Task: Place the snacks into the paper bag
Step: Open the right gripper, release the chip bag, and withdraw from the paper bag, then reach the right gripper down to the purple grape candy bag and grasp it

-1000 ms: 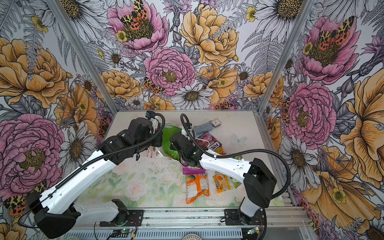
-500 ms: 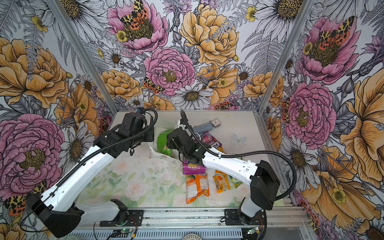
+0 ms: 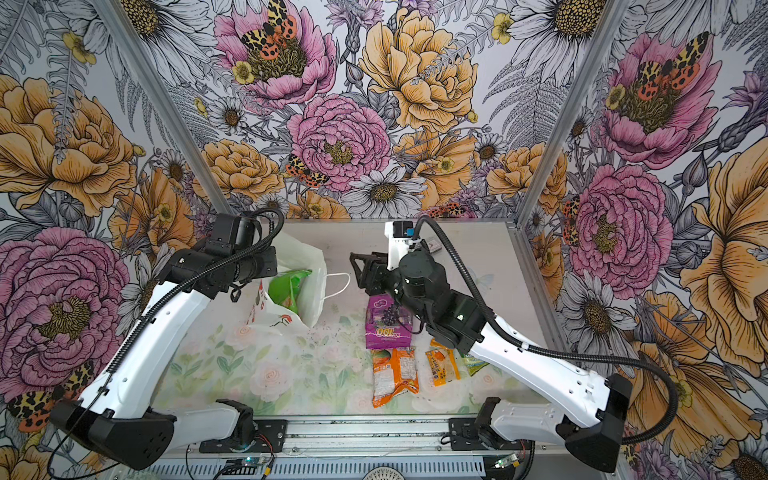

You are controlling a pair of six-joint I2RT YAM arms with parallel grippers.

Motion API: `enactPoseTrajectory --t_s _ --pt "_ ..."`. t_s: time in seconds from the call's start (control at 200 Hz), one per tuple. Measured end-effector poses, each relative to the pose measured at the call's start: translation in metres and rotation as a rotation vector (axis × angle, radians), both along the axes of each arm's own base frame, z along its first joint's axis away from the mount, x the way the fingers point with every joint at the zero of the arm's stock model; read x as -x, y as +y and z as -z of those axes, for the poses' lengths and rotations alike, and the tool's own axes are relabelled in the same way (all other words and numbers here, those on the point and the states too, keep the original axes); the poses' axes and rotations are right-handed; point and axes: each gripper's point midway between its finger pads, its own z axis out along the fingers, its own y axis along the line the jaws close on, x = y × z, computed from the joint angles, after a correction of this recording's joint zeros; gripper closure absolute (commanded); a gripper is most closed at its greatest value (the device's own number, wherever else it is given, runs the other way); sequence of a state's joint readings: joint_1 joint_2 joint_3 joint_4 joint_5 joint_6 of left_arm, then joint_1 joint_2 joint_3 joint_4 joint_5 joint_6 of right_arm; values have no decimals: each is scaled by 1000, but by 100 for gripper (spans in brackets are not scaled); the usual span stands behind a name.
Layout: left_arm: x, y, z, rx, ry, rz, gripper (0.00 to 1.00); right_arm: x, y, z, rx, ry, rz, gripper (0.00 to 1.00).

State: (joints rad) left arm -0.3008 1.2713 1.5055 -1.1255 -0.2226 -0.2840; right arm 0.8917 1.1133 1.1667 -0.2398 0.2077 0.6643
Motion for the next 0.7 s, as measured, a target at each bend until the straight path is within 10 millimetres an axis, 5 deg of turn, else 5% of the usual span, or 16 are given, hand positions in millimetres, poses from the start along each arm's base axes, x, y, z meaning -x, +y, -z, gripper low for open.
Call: enactPoseTrajectory --t_s 0.185,0.36,0.555,0.701 --pt "9 -2 4 11 9 21 100 -5 -63 51 50 44 167 30" --pt "15 5 18 21 4 2 100 -8 -106 135 83 210 318 29" --pt "7 8 19 30 -36 -18 100 -11 -133 212 114 409 430 17" --pt "-1 24 9 77 -80 -62 100 -10 -131 247 54 540 464 5"
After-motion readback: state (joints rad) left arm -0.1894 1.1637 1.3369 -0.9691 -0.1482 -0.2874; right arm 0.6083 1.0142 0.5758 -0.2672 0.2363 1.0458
